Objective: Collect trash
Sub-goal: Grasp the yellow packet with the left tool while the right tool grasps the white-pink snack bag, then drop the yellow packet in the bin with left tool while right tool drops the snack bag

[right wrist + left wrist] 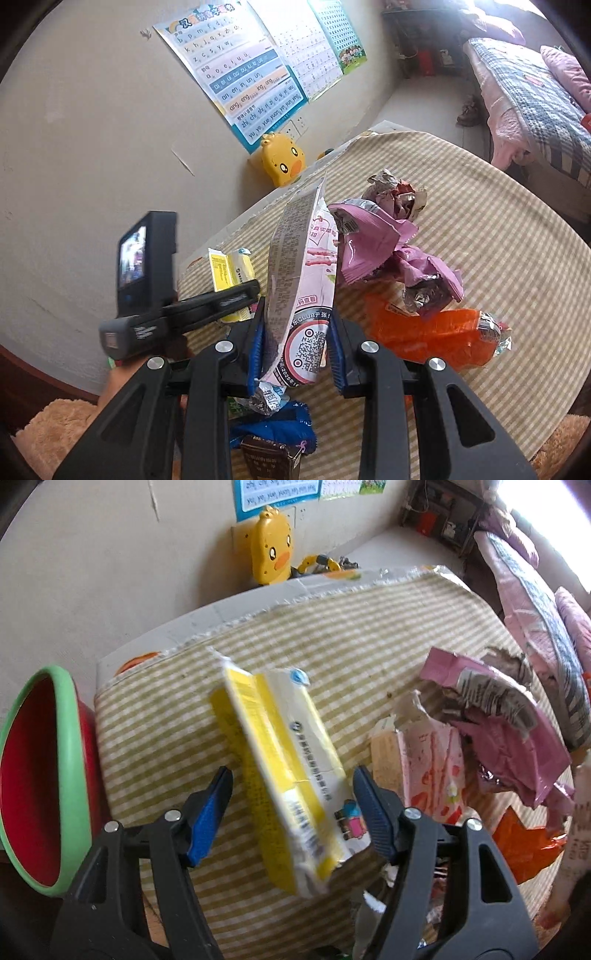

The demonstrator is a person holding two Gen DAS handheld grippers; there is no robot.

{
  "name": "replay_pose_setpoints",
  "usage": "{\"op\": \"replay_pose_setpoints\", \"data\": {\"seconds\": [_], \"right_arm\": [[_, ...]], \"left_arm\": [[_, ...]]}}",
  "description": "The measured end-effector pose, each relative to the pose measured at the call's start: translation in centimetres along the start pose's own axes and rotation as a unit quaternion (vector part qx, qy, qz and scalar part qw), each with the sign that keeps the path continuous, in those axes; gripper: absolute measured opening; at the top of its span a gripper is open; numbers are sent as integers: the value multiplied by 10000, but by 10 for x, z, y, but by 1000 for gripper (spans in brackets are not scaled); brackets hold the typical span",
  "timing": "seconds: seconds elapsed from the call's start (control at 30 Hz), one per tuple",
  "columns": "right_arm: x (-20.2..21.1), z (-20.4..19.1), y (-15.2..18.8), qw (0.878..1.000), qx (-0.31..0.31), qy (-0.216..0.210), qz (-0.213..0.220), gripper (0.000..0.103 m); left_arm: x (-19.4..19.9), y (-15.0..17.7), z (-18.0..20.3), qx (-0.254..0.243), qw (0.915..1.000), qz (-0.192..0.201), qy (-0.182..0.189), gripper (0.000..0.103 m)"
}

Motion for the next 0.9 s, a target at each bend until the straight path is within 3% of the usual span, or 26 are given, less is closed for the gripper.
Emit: {"op": "replay_pose_setpoints", "data": {"seconds": [0.07,0.13,0.23,0.6,0.9], "right_arm": [[2,1,0,10000,-12,-35,21,28],[4,2,0,10000,-23,-50,44,28],[7,4,0,9999,-58,-69,77,28],[14,-10,-1,9998,115,-47,165,28],[17,-42,5,9987,481,-31,157,28]], "left_arm": [[0,1,3,-24,10000,14,-27,54],[2,3,5,-49,10000,42,24,45],[10,7,7,-73,9999,83,99,43],[93,28,-5,-538,9929,1055,-87,42],[148,37,-42,-401,9864,1579,-219,42]]}}
Point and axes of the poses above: each gripper's, at about its wrist camera, not at the fingertips, and x roughly against the way its jaws point, z to its right, y to its underside, the point moved 5 cm from there along -x, roughly the way its jaws point, and after that the axes turned 2 degrees about -x, right-handed, at the moved point
